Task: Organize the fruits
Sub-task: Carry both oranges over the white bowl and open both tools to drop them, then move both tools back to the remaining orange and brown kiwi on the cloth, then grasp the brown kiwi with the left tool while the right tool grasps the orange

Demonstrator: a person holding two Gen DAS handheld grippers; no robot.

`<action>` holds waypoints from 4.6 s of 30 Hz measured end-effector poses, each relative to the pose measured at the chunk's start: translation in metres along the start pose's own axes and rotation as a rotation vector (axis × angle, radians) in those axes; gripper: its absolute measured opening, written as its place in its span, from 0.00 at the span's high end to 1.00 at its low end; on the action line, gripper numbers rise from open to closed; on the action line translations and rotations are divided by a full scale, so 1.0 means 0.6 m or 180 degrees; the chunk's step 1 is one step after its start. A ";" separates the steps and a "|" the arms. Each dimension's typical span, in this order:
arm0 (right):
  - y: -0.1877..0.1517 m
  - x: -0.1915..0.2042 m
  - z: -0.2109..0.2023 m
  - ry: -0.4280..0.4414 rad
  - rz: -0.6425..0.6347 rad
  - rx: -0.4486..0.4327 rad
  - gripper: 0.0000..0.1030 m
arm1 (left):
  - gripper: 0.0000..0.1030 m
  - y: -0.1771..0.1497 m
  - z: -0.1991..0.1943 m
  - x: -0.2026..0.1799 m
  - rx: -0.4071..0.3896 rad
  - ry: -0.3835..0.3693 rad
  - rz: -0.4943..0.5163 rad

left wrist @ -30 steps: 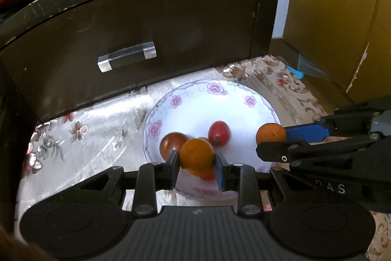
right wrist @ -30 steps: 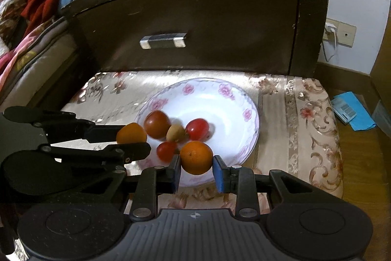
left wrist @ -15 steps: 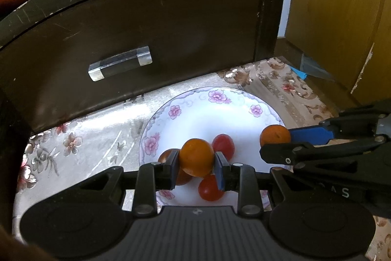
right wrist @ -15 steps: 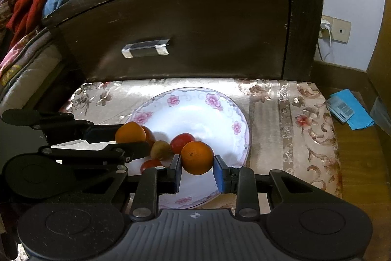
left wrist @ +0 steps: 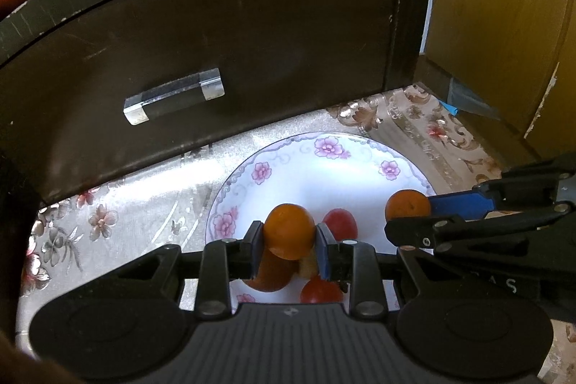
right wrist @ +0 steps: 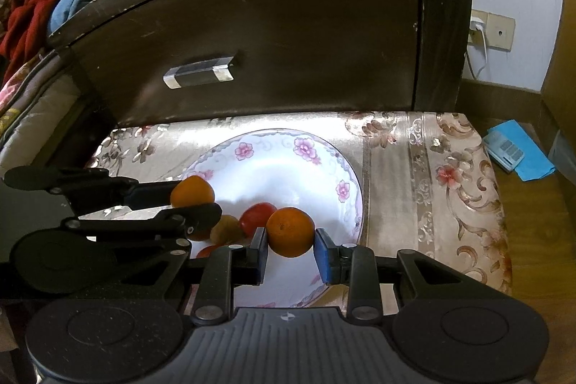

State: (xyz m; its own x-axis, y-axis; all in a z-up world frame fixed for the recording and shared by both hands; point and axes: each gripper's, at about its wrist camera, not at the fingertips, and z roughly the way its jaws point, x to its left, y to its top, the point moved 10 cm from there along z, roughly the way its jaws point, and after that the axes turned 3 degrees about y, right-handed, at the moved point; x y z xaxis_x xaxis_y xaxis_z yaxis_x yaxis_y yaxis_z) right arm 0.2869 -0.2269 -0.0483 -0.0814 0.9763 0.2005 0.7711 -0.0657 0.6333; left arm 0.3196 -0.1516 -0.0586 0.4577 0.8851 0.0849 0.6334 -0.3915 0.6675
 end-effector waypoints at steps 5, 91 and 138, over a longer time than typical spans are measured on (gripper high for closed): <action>-0.001 -0.003 0.009 0.0013 0.0028 0.0031 0.75 | 0.64 0.001 0.003 0.001 -0.0011 0.0031 0.0014; -0.114 0.171 -0.014 0.0409 -0.0714 0.0441 0.61 | 0.50 -0.151 -0.126 0.095 0.0262 0.0179 0.0052; -0.134 0.104 0.006 0.0214 -0.0676 0.0649 0.76 | 0.67 -0.166 -0.028 0.050 0.0534 -0.0166 -0.0111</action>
State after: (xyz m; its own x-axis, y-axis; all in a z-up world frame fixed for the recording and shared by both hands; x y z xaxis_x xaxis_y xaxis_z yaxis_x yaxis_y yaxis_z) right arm 0.2222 -0.1597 -0.0893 -0.2907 0.9475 0.1329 0.8427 0.1878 0.5045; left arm 0.2598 -0.0822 -0.1103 0.4624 0.8864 0.0224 0.7428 -0.4011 0.5361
